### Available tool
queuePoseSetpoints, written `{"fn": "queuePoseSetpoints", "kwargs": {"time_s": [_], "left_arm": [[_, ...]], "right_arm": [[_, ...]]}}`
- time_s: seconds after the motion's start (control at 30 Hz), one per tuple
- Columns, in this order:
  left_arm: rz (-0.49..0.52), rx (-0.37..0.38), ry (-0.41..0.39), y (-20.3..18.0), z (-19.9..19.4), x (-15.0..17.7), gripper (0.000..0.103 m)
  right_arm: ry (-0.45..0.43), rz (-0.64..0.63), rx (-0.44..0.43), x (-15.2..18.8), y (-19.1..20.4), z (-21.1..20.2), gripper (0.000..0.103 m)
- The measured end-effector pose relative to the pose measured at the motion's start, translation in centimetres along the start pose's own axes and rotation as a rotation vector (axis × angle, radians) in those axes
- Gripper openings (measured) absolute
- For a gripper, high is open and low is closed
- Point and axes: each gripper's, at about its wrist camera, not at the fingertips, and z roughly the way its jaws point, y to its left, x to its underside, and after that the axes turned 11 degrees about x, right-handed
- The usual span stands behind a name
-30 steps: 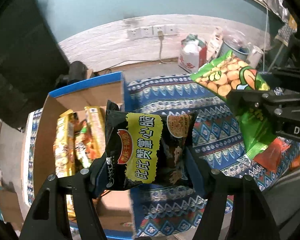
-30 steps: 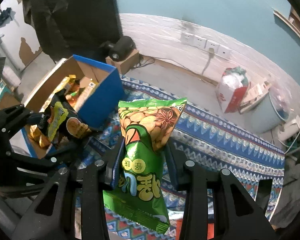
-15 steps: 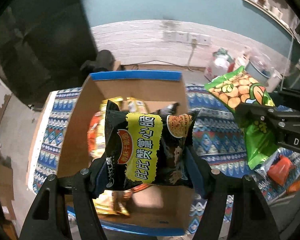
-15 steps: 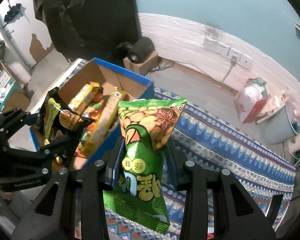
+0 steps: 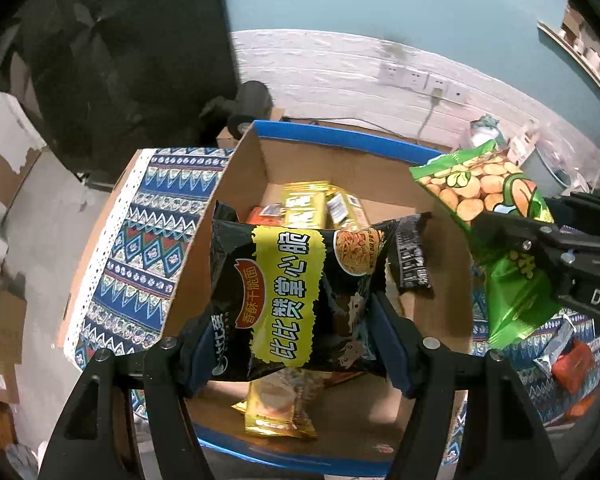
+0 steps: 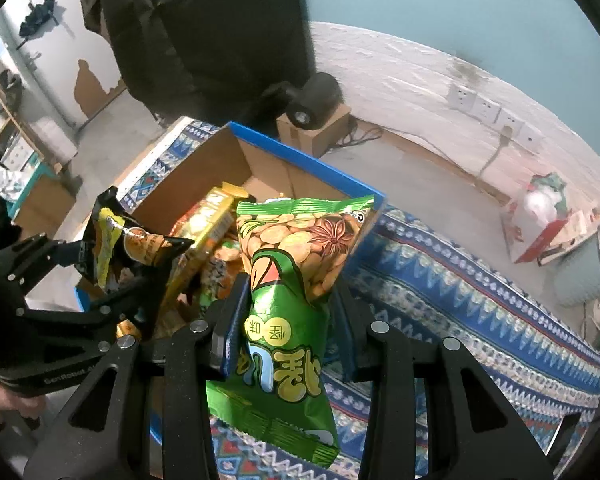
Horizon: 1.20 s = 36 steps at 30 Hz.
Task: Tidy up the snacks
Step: 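Open both tools to drop the bags into the box, then move both tools back to the last items on the table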
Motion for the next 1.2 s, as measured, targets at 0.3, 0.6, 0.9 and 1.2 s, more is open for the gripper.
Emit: {"fn": "queuePoseSetpoints", "kwargs": {"time_s": [0.3,0.6,0.9,1.2], "left_arm": [[-0.038,-0.051,0.017,1.6,0.1,0.0,0.080],[-0.037,-0.052,0.006,1.5,-0.5,-0.2,0.080],[0.007,-0.025,0.016,-0.7,-0.4,-0.3,0.080],[0.111,0.018,0.037,-5.5,-0.2,0.0,0.080]], "right_arm": [[0.025,-0.014,-0.019,-1.3,2.6,1.9,0.037],[0.003,-0.036,-0.035,-2.2,3.9,2.3,0.039],[-0.015,-0.002,0.005,-1.3,1.8,0.6,0.072],[0.005,0.034,0.075,2.0,-2.9,-1.6,0.074]]}}
